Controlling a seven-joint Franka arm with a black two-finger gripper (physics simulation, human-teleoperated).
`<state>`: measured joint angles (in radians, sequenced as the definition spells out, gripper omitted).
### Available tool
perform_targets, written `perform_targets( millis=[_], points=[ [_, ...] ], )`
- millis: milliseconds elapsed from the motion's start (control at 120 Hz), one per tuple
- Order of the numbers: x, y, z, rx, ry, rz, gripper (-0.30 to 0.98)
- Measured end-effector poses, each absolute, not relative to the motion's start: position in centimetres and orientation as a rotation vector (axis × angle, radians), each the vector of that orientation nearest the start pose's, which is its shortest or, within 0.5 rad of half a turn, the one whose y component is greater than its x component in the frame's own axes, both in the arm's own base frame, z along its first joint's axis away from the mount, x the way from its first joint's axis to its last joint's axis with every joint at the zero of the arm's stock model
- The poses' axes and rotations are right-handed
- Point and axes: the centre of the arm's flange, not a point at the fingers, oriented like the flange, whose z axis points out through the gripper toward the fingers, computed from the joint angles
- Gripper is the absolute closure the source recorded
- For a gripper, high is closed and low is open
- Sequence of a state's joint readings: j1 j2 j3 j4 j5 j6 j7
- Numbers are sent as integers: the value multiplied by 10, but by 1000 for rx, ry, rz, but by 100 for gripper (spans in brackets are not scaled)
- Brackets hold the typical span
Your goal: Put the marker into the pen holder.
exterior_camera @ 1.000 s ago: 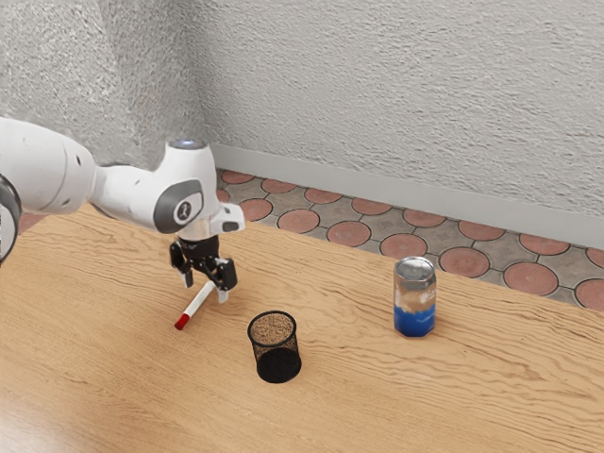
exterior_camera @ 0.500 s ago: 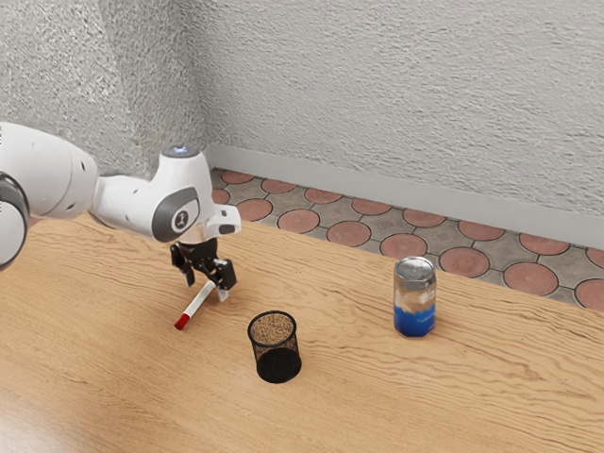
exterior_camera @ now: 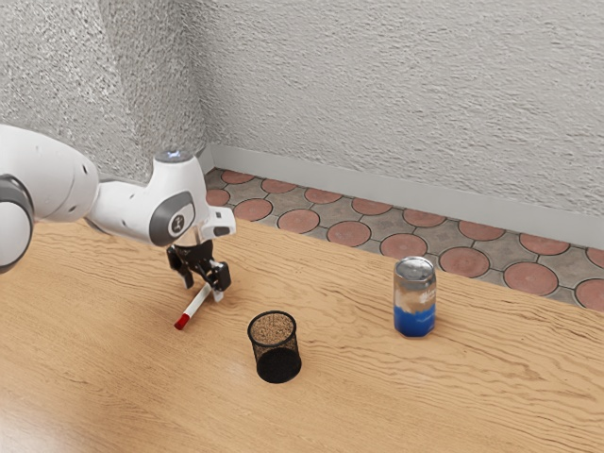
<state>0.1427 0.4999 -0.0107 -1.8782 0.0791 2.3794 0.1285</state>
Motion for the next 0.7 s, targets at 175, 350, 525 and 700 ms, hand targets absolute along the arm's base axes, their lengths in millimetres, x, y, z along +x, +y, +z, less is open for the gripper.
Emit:
perform_targets(
  millis=[175,350,525,700],
  points=[
    [633,84,250,-3089,92,-7,41],
    [632,84,247,-3091,95,1,53],
    [631,84,247,-3089,98,2,69],
    [631,83,247,-3082,92,4,76]
  ],
)
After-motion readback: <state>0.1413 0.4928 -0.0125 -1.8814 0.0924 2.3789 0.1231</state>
